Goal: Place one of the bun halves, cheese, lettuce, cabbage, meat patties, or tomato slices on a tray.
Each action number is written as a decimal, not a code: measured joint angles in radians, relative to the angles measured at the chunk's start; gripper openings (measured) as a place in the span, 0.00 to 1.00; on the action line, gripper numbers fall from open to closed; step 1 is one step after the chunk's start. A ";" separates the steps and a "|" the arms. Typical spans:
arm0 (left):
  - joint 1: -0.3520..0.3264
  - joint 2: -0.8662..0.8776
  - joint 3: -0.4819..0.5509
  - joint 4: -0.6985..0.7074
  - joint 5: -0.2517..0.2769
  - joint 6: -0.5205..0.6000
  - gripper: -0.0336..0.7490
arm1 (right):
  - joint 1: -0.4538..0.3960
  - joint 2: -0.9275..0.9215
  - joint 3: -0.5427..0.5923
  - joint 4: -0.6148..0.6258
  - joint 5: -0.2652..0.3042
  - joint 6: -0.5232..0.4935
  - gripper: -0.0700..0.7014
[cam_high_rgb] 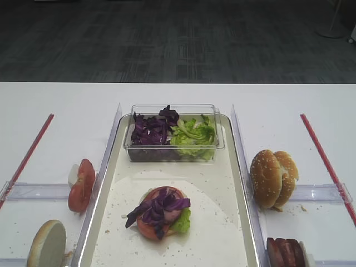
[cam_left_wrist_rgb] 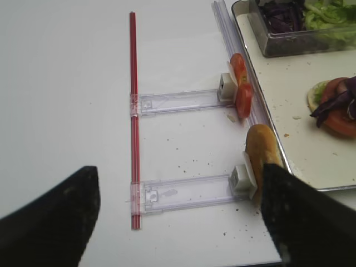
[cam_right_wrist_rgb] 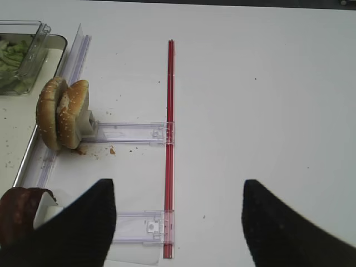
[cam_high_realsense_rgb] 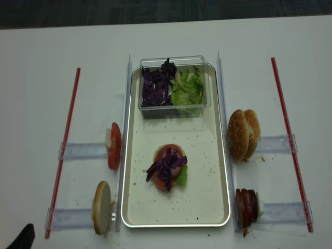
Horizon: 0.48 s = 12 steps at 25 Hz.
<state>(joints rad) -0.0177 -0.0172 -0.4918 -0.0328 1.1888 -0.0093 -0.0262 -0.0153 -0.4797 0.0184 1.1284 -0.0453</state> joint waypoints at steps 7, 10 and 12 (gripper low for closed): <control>0.000 0.000 0.000 0.000 0.000 0.000 0.74 | 0.000 0.000 0.000 0.000 0.000 0.000 0.75; 0.000 0.000 0.000 0.000 0.000 0.000 0.74 | 0.000 0.000 0.000 0.000 0.000 0.000 0.75; 0.000 0.000 0.000 0.000 0.000 0.000 0.74 | 0.000 0.000 0.000 0.000 0.000 0.000 0.75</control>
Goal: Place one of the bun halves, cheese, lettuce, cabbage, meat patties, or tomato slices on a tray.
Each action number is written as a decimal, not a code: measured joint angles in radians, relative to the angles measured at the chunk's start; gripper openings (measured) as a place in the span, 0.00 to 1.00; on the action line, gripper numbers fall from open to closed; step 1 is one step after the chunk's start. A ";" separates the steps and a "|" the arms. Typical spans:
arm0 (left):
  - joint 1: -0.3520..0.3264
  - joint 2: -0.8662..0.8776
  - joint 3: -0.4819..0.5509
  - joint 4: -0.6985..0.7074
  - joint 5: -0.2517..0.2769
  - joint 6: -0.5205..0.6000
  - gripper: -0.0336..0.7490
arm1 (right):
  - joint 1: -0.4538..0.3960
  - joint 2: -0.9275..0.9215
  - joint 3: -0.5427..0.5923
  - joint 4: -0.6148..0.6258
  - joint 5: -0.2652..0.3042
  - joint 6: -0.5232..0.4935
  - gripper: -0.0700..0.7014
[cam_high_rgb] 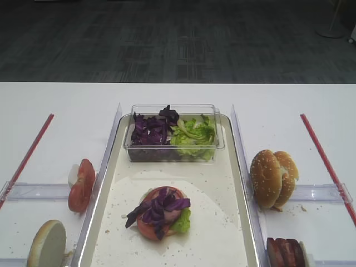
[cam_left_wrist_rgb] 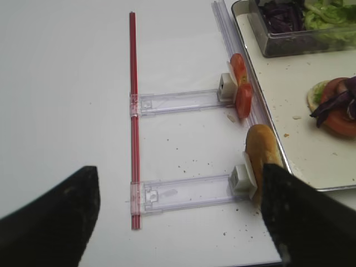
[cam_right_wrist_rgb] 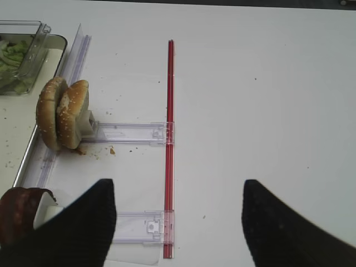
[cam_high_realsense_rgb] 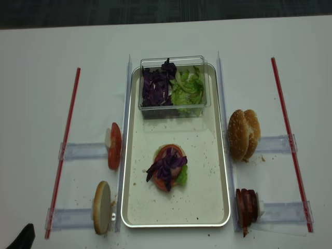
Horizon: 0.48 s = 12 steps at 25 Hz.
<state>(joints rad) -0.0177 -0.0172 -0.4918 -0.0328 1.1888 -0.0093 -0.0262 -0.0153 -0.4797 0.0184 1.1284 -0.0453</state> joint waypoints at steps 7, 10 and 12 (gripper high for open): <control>0.000 0.000 0.000 0.000 0.000 0.000 0.74 | 0.000 0.000 0.000 0.000 0.000 0.000 0.75; 0.000 0.000 0.000 0.000 0.000 0.000 0.74 | 0.000 0.000 0.000 0.000 0.000 0.000 0.75; 0.000 0.000 0.000 0.000 0.000 0.000 0.74 | 0.000 0.000 0.000 0.000 0.000 0.000 0.75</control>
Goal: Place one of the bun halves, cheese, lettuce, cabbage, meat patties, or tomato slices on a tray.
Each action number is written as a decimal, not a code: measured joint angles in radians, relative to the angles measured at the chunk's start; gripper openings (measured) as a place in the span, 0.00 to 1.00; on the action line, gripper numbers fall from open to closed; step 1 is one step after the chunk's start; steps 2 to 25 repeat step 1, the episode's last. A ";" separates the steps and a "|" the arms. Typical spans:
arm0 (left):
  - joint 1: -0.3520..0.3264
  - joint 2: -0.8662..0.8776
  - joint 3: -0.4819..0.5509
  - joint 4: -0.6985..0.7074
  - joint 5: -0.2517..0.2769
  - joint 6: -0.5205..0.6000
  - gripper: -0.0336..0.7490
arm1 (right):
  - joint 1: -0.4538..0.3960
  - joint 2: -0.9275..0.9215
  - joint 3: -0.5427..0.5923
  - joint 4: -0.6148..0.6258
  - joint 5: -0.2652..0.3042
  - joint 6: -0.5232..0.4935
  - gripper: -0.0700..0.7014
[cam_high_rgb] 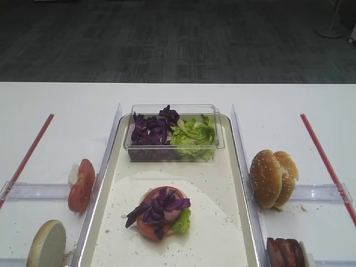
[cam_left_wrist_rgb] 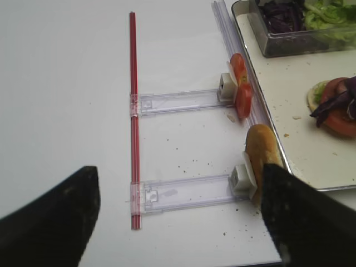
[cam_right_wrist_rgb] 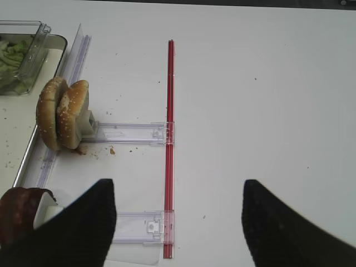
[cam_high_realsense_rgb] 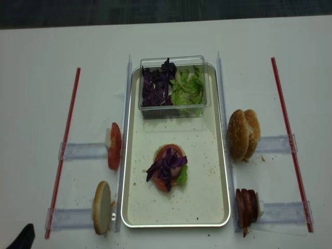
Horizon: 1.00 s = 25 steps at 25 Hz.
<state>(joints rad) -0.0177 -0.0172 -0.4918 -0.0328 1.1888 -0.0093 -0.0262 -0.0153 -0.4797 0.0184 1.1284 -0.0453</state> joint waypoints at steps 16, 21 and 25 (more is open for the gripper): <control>0.000 0.000 0.000 0.000 0.000 0.000 0.74 | 0.000 0.000 0.000 0.000 0.000 0.000 0.75; 0.000 0.000 0.000 0.000 0.000 0.000 0.74 | 0.000 0.000 0.000 0.000 0.000 0.000 0.75; 0.000 0.000 0.000 0.000 0.000 0.000 0.74 | 0.000 0.000 0.000 0.000 0.000 0.000 0.75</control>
